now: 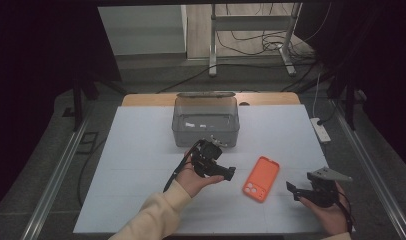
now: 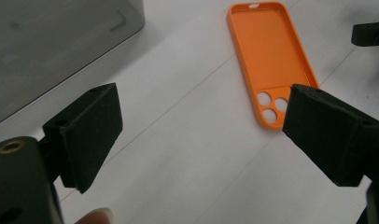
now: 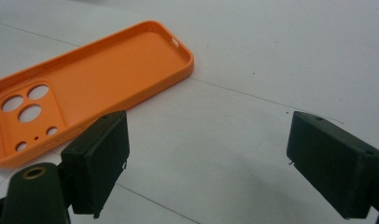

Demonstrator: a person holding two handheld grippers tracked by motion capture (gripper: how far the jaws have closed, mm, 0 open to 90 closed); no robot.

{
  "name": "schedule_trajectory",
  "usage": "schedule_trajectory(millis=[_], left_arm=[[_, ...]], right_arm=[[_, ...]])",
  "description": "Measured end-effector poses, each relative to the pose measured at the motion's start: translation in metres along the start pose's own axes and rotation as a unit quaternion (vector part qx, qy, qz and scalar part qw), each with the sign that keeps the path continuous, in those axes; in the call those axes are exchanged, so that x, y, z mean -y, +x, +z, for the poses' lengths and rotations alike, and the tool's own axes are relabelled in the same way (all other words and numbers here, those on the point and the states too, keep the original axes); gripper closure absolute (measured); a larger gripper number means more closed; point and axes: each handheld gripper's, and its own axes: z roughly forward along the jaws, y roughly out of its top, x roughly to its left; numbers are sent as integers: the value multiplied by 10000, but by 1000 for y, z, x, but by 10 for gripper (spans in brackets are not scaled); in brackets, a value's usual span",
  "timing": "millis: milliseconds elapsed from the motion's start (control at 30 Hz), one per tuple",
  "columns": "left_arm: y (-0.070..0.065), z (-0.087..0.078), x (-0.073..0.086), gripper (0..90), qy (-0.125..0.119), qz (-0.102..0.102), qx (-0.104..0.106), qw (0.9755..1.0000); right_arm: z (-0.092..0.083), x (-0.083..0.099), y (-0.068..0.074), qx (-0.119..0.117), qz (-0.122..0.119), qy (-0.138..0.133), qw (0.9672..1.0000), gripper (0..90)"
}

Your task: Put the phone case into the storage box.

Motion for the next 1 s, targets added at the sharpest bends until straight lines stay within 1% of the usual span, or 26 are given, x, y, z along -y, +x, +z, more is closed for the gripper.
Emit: schedule_trajectory(millis=[200, 533, 767, 1000], left_arm=[[-5, 4, -5, 120, 89, 87, 103, 9999], [-15, 10, -17, 120, 195, 164, 158, 9996], [-24, 17, -24, 115, 266, 307, 214, 9989], [-29, 29, -30, 116, 423, 298, 315, 9982]], right_arm=[[0, 0, 0, 6, 1, 1, 10000, 133], [0, 0, -1, 32, 18, -16, 10000, 134], [0, 0, -1, 30, 4, -10, 10000, 134], [1, 1, -1, 22, -5, -1, 10000, 133]])
